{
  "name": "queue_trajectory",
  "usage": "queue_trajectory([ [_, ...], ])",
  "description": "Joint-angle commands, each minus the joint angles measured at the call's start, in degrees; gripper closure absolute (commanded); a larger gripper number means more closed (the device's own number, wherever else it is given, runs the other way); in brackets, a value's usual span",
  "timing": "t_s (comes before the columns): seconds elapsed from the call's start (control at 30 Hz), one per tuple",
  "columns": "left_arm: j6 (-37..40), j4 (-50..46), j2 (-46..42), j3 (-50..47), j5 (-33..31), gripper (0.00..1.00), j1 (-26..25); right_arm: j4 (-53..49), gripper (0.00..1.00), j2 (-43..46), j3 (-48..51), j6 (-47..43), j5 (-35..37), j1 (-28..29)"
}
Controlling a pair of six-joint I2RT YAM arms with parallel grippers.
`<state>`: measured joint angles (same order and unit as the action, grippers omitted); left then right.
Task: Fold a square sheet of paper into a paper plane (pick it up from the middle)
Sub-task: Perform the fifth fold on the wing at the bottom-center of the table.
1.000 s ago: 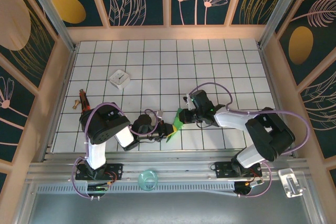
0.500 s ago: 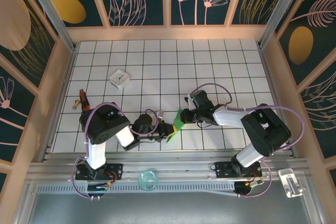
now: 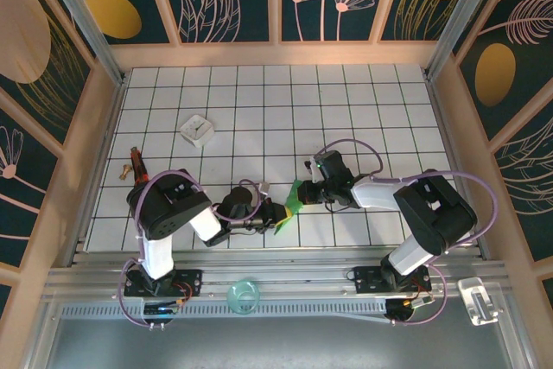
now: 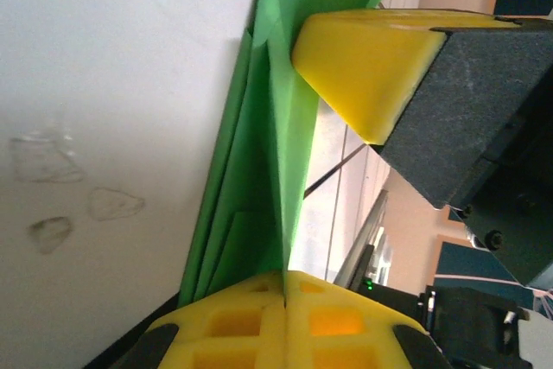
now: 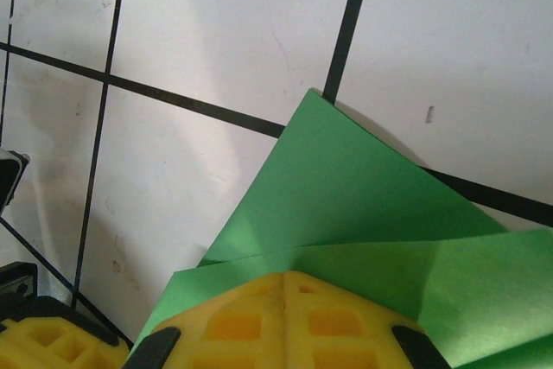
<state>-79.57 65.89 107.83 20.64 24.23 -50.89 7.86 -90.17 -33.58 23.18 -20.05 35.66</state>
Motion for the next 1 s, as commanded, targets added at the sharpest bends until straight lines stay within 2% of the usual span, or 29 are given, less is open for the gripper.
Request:
queue_trajectory([
  [0.0,2.8,-10.3,-2.4,-1.5,-2.0,0.9,0.1,-3.4,0.97,-2.7,2.1,-1.0,3.9,-0.8],
  [0.3,7.6,-21.0,-14.3,-1.6,-4.7,0.71,0.2,-3.7,0.98,-3.0,1.6,-1.1,3.9,-0.7],
  [0.47,13.5,-30.7,-25.0,-0.5,-8.1,0.66,-0.9,-3.7,0.98,-3.3,1.5,-1.2,3.9,-0.7],
  [0.57,18.4,-37.1,-28.9,2.7,-10.1,0.74,-3.2,-3.8,0.98,-3.6,1.3,-1.2,4.0,-0.7],
  [0.7,19.8,-37.0,-24.9,6.2,-6.0,0.86,-5.5,-3.9,0.98,-3.7,1.2,-1.4,4.1,-0.7],
  [0.8,19.5,-35.9,-21.2,7.6,-3.5,0.9,-5.8,-3.8,0.98,-3.8,1.3,-1.5,4.0,-0.7],
  [0.97,20.0,-38.7,-18.1,8.3,-4.1,0.92,-5.4,-3.6,0.98,-3.9,1.3,-1.4,4.1,-0.8],
])
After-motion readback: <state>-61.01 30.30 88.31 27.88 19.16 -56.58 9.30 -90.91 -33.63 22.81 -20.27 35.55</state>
